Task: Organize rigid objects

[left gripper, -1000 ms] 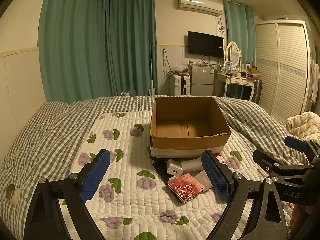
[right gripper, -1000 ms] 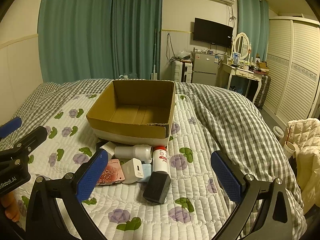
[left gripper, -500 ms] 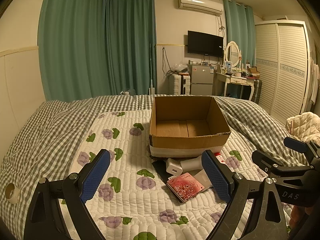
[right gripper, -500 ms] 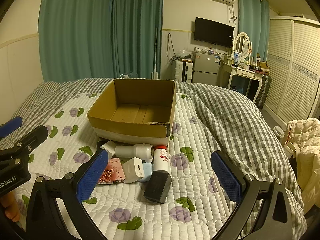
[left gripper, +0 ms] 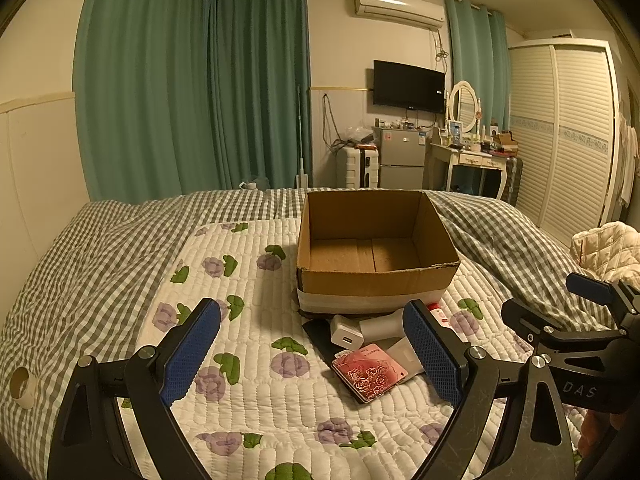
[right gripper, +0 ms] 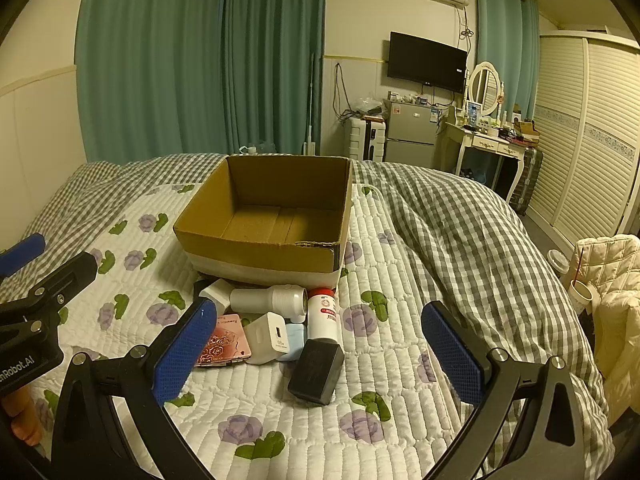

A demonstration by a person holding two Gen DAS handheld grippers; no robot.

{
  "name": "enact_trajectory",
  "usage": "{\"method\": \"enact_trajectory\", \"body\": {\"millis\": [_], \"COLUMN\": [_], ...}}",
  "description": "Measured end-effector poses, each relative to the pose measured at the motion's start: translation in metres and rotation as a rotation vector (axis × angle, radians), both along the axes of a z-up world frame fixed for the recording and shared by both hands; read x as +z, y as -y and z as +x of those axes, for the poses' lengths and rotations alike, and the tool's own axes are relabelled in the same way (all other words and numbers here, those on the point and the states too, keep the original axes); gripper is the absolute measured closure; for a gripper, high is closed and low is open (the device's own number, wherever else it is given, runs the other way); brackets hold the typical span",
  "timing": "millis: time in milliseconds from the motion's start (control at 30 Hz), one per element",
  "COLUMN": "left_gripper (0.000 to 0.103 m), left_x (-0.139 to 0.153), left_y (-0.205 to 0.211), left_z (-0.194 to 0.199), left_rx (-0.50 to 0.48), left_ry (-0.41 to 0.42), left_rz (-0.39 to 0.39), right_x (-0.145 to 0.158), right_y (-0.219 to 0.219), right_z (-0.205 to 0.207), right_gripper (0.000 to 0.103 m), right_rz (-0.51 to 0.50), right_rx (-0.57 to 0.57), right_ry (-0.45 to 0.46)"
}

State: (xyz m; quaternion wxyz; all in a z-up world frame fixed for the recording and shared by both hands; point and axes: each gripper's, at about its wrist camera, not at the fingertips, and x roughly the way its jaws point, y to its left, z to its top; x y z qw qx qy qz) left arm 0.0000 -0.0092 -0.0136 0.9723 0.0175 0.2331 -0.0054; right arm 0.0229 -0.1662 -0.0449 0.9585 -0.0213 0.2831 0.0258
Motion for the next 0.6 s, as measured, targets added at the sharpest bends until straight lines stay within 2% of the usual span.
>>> {"method": "enact_trajectory", "body": {"millis": [333, 400, 600], "left_gripper": [0.008, 0.008, 0.008], "left_x": [-0.001, -0.002, -0.008], "left_y": [0.000, 0.000, -0.001], "left_z": [0.000, 0.001, 0.007], "left_rx": [-0.003, -0.006, 0.001], "left_ry": [-0.009, -0.014, -0.053], "left_rz": [-0.004, -0.004, -0.004], "right_x": [-0.001, -0.002, -0.014], "right_y": [0.001, 0.001, 0.005], "right_z": [0.001, 0.001, 0.009], "right_gripper": [0.001, 0.005, 0.006], "right_rz": [0.002, 0.002, -0.005], "right_rx": [0.004, 0.010, -0.001], "right_ry": [-0.005, -0.013, -0.059]}}
